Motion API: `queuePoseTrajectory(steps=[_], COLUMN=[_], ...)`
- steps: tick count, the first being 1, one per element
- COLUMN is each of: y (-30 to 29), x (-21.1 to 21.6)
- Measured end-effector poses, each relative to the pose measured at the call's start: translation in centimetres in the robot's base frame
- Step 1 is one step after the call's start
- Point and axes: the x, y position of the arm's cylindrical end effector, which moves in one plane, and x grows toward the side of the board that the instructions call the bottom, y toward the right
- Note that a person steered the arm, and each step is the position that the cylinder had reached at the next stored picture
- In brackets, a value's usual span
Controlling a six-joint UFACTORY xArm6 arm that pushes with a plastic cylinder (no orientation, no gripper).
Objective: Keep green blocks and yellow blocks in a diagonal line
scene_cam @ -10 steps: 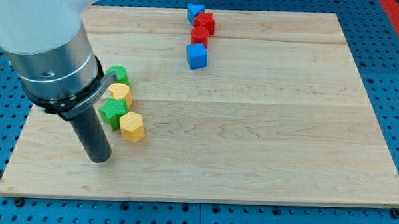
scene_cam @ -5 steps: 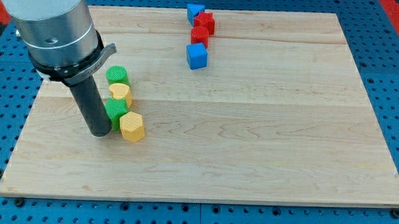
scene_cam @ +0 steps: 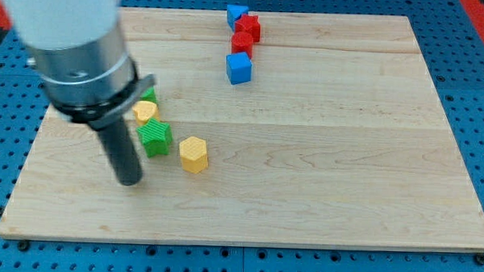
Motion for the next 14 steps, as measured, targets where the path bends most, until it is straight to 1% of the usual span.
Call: queuePoseTrajectory(steps=[2,3,4,5,6,7,9,10,11,12,13,14], y=[-3.9,-3.9,-3.9,-3.9,-3.0,-0.6,2.2,1.7,-4.2,-7.8,-8.1,-6.5], x=[0.8,-0.1,-2.0,-2.3,-3.4,-4.3,-4.9,-4.9,-4.7,-7.0,-13.0,-17.3])
